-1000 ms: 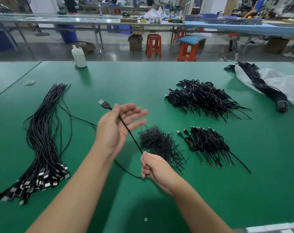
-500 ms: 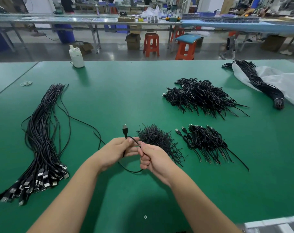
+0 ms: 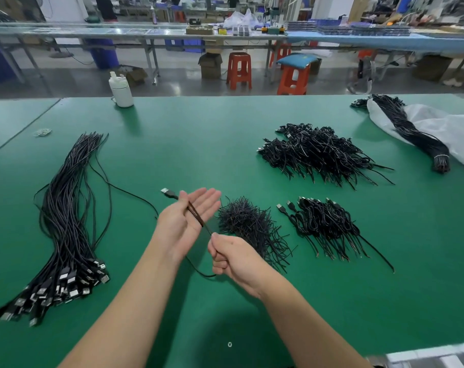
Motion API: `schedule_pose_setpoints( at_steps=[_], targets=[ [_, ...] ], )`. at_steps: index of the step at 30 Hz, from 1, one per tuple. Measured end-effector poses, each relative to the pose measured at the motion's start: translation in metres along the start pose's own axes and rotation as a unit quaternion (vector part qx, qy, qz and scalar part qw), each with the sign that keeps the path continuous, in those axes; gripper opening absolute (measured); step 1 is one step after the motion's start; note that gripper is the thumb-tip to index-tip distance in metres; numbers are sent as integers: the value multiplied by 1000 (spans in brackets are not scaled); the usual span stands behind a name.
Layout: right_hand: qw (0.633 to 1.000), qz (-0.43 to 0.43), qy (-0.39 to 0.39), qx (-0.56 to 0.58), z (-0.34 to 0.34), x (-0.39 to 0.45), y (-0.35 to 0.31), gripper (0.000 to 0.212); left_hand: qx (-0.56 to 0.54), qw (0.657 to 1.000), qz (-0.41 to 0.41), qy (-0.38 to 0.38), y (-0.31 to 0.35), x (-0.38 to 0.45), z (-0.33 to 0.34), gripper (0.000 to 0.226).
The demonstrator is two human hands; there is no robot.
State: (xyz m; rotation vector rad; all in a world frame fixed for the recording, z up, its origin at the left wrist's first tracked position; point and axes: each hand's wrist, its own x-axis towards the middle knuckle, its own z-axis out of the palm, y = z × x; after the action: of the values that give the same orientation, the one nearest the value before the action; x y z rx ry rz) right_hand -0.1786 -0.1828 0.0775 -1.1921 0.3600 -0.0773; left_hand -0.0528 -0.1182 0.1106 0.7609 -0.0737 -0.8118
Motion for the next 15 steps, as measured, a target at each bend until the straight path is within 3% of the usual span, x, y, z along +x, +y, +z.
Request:
schedule_pose_setpoints(
  at_steps=[2,5,7,9,12,15],
  targets=[
    [1000,13,1,23,0,0,5,42,-37,999,-22,-18,11,-2,4,40],
    [994,30,16,104,-4,2,3,42,78,981,-106,-142,25,-13,-2,39],
    [991,36,27,130,-9,3,-3,42,236,922,-159,-262,36,-20,-13,44],
    [991,34,36,128,-15,4,-8,41,398,834,-198,-327,49,-23,-22,41],
    [993,35,32,109,-15,3,-10,38,557,734,-255,-294,55,-25,-26,40],
    [994,31,30,100,-7,4,-7,35,622,696,-277,-227,42,-25,-24,39]
  ],
)
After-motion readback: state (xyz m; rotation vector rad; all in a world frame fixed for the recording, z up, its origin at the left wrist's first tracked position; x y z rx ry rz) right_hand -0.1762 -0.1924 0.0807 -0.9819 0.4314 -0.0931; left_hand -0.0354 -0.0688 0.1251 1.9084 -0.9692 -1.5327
